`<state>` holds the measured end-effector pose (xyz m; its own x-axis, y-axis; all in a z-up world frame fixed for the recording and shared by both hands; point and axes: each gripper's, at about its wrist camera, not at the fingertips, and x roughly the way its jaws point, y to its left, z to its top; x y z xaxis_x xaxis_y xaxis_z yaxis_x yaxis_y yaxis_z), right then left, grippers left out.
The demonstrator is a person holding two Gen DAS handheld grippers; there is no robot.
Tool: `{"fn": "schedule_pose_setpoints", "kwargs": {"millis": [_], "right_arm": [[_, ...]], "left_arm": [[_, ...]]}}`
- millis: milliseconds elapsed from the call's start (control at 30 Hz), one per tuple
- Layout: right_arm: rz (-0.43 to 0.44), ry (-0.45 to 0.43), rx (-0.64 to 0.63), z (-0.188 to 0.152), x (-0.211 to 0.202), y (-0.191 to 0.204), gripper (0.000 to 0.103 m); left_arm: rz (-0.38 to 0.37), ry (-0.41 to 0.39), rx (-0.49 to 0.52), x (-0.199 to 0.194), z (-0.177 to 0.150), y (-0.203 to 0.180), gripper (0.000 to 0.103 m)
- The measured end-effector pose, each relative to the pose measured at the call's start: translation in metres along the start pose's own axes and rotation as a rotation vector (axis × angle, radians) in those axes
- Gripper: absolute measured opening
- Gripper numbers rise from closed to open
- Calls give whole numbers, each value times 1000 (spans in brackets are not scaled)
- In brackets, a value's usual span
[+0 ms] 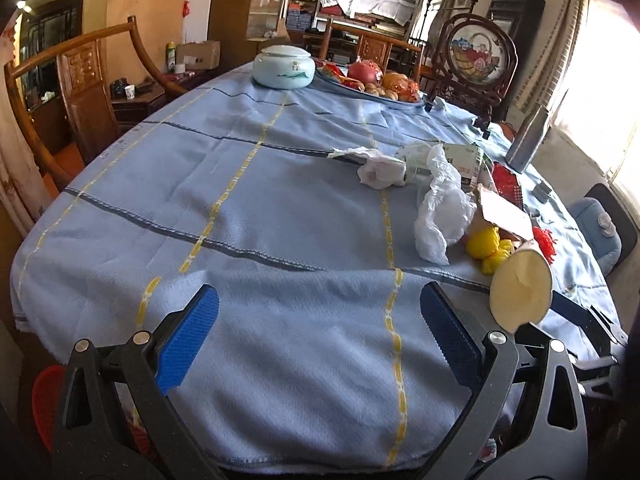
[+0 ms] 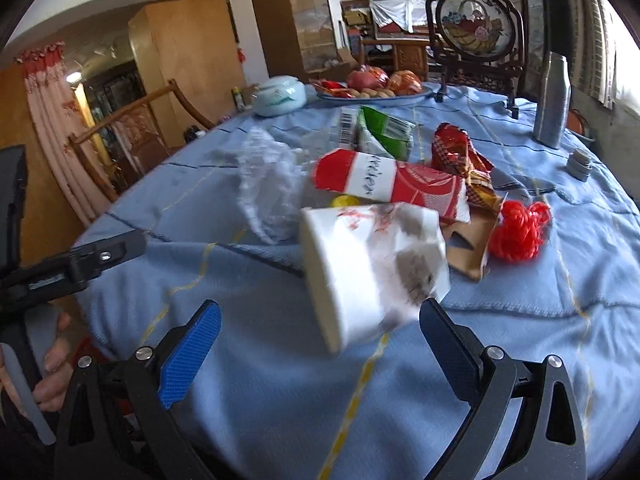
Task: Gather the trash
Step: 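Grasp the crumpled plastic bag with the left tool while the right tool grasps the white paper cup, then carry the bag and cup to the red wastebasket and open both tools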
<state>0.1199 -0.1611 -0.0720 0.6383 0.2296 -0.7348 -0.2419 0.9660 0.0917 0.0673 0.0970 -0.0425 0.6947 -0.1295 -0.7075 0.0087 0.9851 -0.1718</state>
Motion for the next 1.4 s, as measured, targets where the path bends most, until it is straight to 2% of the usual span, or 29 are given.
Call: {"fn": "schedule_pose_setpoints", "kwargs": {"millis": [67,100,133,200,233,367,467,600,633,700,733,767,833,867,967,1100,1233,1300,1400], "right_arm": [[-29,-24,6,4,2,-10,92],[-41,-45,15,4,0,-18,72],[-48,-52,20,3,0,-24,43],[-16,-65,68,1,-8,-44,23],[-14,-83,97,1,-13,-55,9],[50,-145,166,-7,-30,-79,7],[66,-173,178,-9,-34,-85,7],[95,-186,192,-12,-32,-93,7],[105,-186,199,-14,-33,-94,7],[119,-187,212,-18,-37,-93,7],[122,-187,214,-18,-35,-94,7],[124,-186,216,-19,-34,-96,7],[138,-189,225,-20,-33,-99,7],[147,-194,230,-20,-34,-100,7],[170,-230,237,-18,-42,-102,7],[211,-276,220,-9,-55,-97,7],[293,-286,197,-1,-60,-84,7],[341,-283,179,3,-61,-73,7],[416,-278,134,10,-63,-51,7]], "left_arm": [[-26,24,13,8,5,-5,96],[-33,29,20,11,6,-7,96],[-44,35,37,16,9,-13,96],[-63,42,72,25,15,-28,96],[-70,42,85,29,17,-33,96],[-121,35,145,42,28,-62,96],[-124,31,192,55,40,-81,96],[-146,73,180,78,54,-92,95],[-161,88,174,83,57,-95,88],[-187,113,168,91,59,-99,68],[-206,130,163,95,60,-101,48],[-220,144,156,97,59,-100,37],[-250,155,126,96,59,-96,31],[-250,149,114,90,59,-92,27],[-249,101,100,60,59,-79,25],[-204,10,99,11,64,-58,25],[-155,-56,51,-32,67,-24,25],[-114,-74,11,-50,60,-2,26],[-7,-105,-74,-81,38,44,26]]}}
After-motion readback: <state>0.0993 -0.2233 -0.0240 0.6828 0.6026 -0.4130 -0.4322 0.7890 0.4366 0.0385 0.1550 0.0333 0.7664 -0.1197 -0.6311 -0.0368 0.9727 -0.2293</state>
